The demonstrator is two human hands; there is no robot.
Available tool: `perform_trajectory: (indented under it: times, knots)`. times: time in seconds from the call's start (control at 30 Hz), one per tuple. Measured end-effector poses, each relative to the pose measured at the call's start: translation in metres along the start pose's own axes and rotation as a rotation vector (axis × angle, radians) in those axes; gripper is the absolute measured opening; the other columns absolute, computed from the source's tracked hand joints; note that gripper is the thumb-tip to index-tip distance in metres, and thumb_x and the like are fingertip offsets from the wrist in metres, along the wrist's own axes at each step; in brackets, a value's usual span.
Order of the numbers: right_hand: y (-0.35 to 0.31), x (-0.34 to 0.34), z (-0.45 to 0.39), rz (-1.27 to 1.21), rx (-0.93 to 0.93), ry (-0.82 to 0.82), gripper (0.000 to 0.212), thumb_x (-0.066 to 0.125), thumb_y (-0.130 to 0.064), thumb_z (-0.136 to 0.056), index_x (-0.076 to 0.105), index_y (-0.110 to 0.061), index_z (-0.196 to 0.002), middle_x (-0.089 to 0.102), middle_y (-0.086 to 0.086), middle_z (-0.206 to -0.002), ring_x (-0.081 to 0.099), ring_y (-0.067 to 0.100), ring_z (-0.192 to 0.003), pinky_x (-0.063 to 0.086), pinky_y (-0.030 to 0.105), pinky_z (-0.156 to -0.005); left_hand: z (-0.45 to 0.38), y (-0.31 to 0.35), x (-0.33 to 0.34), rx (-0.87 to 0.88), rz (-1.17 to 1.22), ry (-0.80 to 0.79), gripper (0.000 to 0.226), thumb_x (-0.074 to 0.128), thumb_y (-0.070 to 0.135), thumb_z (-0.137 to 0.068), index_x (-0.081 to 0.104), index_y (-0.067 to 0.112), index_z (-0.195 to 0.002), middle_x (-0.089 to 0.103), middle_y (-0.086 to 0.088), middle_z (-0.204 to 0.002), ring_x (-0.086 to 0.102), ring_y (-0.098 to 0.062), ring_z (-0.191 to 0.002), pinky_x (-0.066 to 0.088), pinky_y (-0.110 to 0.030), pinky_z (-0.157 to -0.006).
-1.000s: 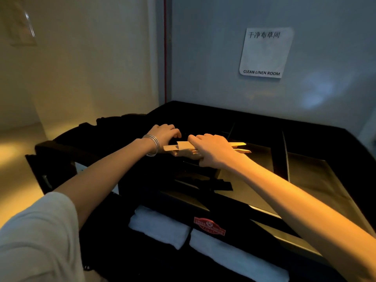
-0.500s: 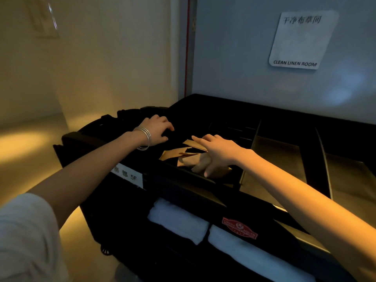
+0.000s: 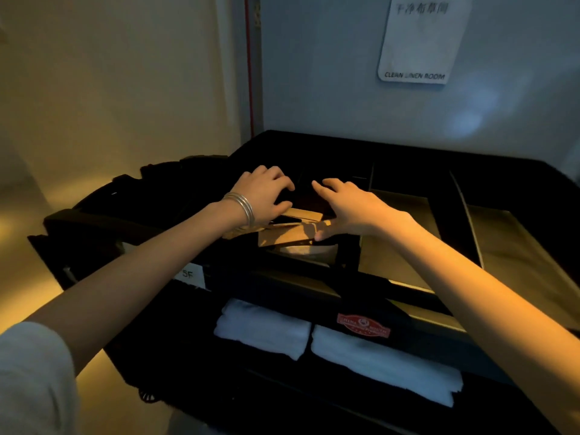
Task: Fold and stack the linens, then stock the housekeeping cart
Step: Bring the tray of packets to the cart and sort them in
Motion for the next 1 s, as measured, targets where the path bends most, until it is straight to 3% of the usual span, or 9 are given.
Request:
perform_trajectory:
  times: [0.17, 0.4, 0.57, 0.67, 0.87, 0.93, 1.0]
  knots:
    - [0.037, -0.001, 0.046, 0.119, 0.146, 0.029, 0.089, 0.065, -0.042, -0.084, 0.011, -0.020, -0.151, 0.020, 0.009, -0.154, 0.029, 0.032, -0.136, 0.039, 0.044, -0.101, -0.005, 0.060, 0.004, 0.116, -0.041, 0.000, 0.052, 0.048, 0.047, -0.091, 0.042, 0.024, -0.137, 0.041, -0.003, -0.137, 0.038, -0.024, -0.125, 0.035, -0.037, -0.099]
    - [0.094, -0.008, 0.156, 0.106, 0.359, 0.031, 0.073, 0.058, -0.042, -0.089, 0.022, -0.023, -0.149, 0.024, 0.007, -0.152, 0.033, 0.029, -0.134, 0.040, 0.042, -0.099, 0.003, 0.189, -0.008, 0.336, 0.094, 0.126, 0.049, 0.049, 0.042, -0.093, 0.043, 0.020, -0.136, 0.042, -0.004, -0.135, 0.039, -0.021, -0.124, 0.040, -0.034, -0.100]
    - [0.114, -0.006, 0.255, 0.050, 0.522, 0.055, 0.068, 0.055, -0.042, -0.090, 0.026, -0.022, -0.148, 0.029, 0.004, -0.150, 0.035, 0.027, -0.133, 0.040, 0.043, -0.098, 0.041, 0.280, -0.004, 0.559, 0.254, 0.175, 0.050, 0.042, 0.045, -0.088, 0.056, 0.012, -0.123, 0.054, -0.010, -0.120, 0.050, -0.030, -0.109, 0.047, -0.042, -0.086]
    - [0.120, 0.002, 0.319, 0.017, 0.642, 0.081, 0.066, 0.056, -0.040, -0.090, 0.029, -0.021, -0.147, 0.031, 0.003, -0.149, 0.037, 0.026, -0.132, 0.040, 0.043, -0.098, 0.065, 0.333, 0.006, 0.679, 0.325, 0.149, 0.056, 0.034, 0.047, -0.081, 0.061, 0.010, -0.115, 0.059, -0.011, -0.112, 0.054, -0.032, -0.100, 0.051, -0.042, -0.079]
    - [0.111, 0.055, 0.462, -0.012, 0.984, -0.009, 0.070, 0.056, -0.040, -0.090, 0.025, -0.021, -0.149, 0.030, 0.003, -0.149, 0.038, 0.028, -0.129, 0.043, 0.041, -0.094, 0.134, 0.438, 0.039, 1.009, 0.464, 0.092, 0.049, 0.042, 0.039, -0.077, 0.062, 0.009, -0.109, 0.060, -0.011, -0.108, 0.057, -0.034, -0.095, 0.053, -0.043, -0.075]
    - [0.101, 0.085, 0.501, -0.049, 1.102, -0.077, 0.070, 0.055, -0.042, -0.090, 0.023, -0.022, -0.149, 0.029, 0.003, -0.150, 0.038, 0.028, -0.129, 0.045, 0.041, -0.094, 0.161, 0.468, 0.057, 1.099, 0.483, 0.044, 0.043, 0.049, 0.036, -0.081, 0.061, 0.011, -0.113, 0.059, -0.010, -0.112, 0.056, -0.032, -0.098, 0.052, -0.042, -0.074]
    - [0.089, 0.116, 0.530, -0.089, 1.198, -0.146, 0.069, 0.053, -0.042, -0.092, 0.021, -0.021, -0.149, 0.028, 0.004, -0.150, 0.038, 0.028, -0.129, 0.045, 0.042, -0.094, 0.184, 0.496, 0.081, 1.181, 0.450, -0.060, 0.044, 0.056, 0.035, -0.086, 0.055, 0.012, -0.124, 0.053, -0.009, -0.124, 0.051, -0.030, -0.109, 0.048, -0.042, -0.083]
Point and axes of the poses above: each hand's wrist, its own z-axis away from the middle knuckle, its own x-axis out of the palm, y = z × x, the point moved 10 cm from there along -z, towards the middle knuckle
